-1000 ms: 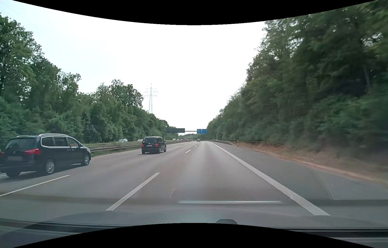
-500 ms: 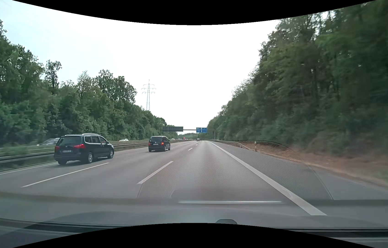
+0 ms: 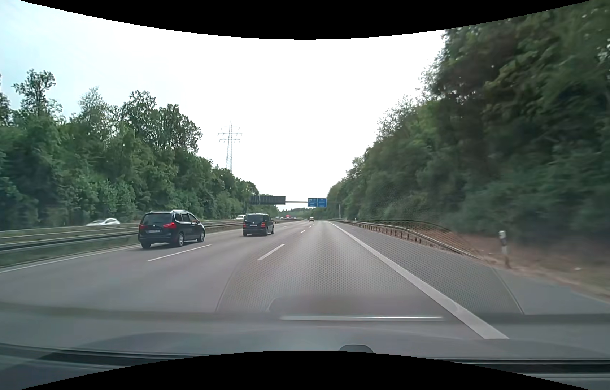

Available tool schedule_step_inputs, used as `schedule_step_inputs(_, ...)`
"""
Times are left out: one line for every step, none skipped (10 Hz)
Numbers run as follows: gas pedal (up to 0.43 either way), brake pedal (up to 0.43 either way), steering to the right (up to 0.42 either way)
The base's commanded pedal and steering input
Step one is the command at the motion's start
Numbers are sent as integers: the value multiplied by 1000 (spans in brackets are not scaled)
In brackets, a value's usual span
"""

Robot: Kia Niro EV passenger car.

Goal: Follow the waypoints while adhering to traffic rules and regulations

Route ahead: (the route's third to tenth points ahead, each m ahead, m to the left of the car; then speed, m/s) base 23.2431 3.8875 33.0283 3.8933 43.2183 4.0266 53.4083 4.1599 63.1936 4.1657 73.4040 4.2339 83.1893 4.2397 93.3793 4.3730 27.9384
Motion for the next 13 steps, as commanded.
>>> schedule_step_inputs(311,0,-5)
schedule_step_inputs(311,0,-4)
schedule_step_inputs(311,0,-4)
schedule_step_inputs(311,0,-4)
schedule_step_inputs(311,0,-4)
schedule_step_inputs(311,0,-4)
schedule_step_inputs(311,0,-4)
schedule_step_inputs(311,0,-4)
schedule_step_inputs(311,0,-3)
schedule_step_inputs(311,0,-2)
schedule_step_inputs(311,0,-2)
schedule_step_inputs(311,0,-2)
schedule_step_inputs(299,0,-2)
